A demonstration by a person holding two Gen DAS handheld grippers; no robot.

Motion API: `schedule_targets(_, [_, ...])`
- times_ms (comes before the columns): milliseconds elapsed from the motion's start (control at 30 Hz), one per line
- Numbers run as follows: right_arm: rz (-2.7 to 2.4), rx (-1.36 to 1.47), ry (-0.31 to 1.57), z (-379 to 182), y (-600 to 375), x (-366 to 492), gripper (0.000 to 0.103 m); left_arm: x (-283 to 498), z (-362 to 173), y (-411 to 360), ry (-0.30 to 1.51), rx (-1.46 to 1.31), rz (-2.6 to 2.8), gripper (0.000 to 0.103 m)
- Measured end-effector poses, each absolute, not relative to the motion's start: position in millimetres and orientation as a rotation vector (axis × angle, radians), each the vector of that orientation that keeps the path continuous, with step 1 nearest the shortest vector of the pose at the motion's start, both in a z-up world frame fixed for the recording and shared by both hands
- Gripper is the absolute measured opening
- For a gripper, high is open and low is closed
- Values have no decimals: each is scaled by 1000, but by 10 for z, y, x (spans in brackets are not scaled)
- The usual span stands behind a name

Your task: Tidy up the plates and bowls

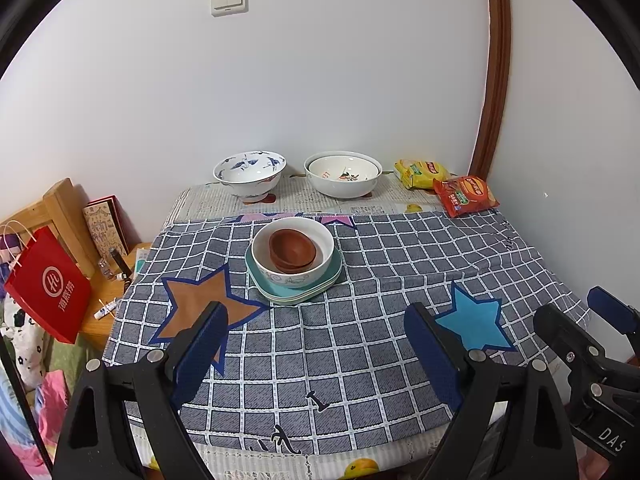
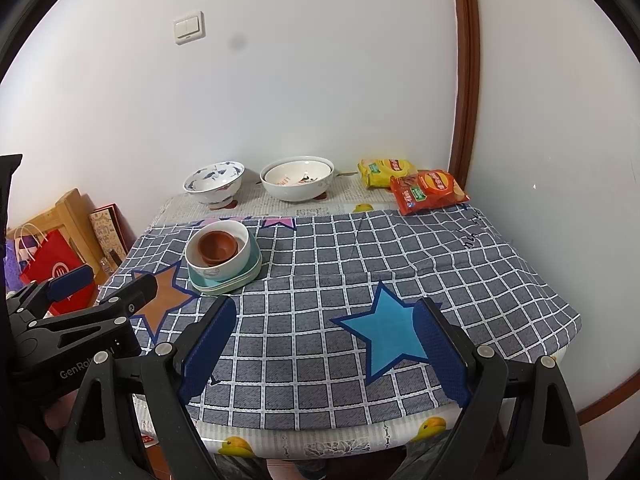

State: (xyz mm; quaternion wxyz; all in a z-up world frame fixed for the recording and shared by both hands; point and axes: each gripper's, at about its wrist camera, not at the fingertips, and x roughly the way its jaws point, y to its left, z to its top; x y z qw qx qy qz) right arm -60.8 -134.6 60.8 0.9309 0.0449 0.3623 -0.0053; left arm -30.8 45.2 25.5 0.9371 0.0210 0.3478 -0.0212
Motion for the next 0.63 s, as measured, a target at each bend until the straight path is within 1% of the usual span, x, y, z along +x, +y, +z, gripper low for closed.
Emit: schedule_targets(633, [9, 102, 723, 642, -1308, -649, 89, -287, 256, 446, 708, 32, -42, 89])
